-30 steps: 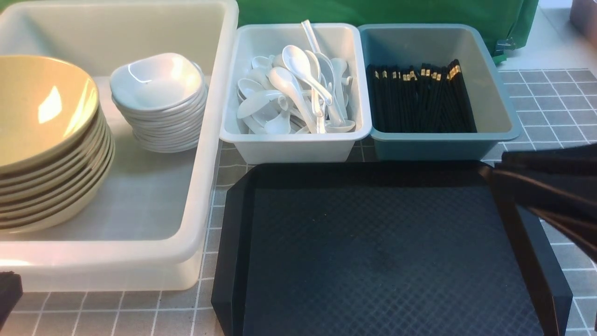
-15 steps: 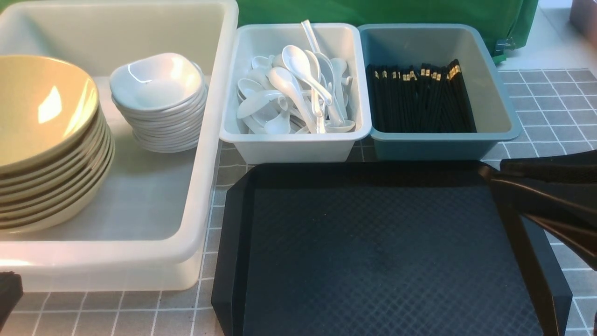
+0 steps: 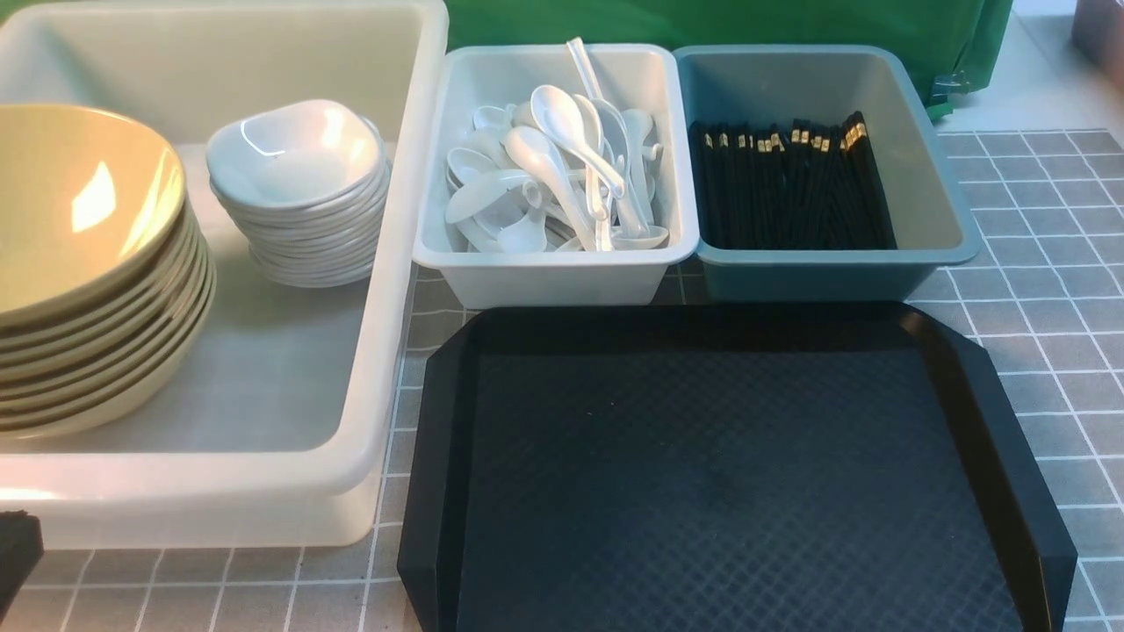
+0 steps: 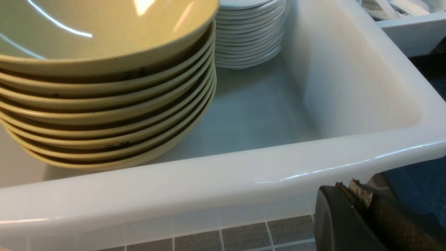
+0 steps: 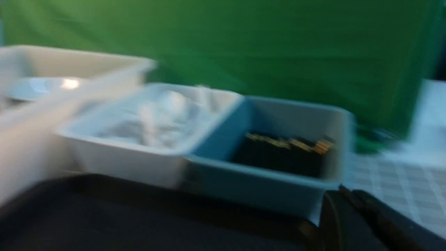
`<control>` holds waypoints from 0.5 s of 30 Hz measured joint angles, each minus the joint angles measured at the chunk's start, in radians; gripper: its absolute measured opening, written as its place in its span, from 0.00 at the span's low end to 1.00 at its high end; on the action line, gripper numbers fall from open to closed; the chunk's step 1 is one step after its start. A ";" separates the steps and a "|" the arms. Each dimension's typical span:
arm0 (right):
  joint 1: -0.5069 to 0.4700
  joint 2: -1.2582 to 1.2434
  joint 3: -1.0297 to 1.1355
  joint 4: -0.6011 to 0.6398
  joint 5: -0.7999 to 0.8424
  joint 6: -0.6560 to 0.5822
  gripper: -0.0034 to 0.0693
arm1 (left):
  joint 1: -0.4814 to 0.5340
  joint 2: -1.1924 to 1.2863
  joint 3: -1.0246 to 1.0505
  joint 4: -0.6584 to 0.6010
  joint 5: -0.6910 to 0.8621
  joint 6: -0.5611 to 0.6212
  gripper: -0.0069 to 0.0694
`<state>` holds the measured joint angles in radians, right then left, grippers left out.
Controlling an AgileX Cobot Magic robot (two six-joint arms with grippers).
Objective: On grey table put chopsticks spoon bowls plates into blue grey white boxes.
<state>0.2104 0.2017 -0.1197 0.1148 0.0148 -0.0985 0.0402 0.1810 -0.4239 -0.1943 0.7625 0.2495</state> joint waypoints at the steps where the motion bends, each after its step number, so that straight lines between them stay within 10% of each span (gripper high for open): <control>1: -0.066 -0.060 0.042 -0.017 0.024 0.035 0.09 | 0.000 0.000 0.000 0.000 0.000 0.000 0.08; 15: -0.265 -0.213 0.148 -0.175 0.296 0.237 0.09 | 0.000 0.000 0.000 0.000 0.000 0.000 0.08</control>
<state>-0.0545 -0.0111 0.0282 -0.0598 0.3113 0.1384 0.0402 0.1810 -0.4239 -0.1943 0.7625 0.2495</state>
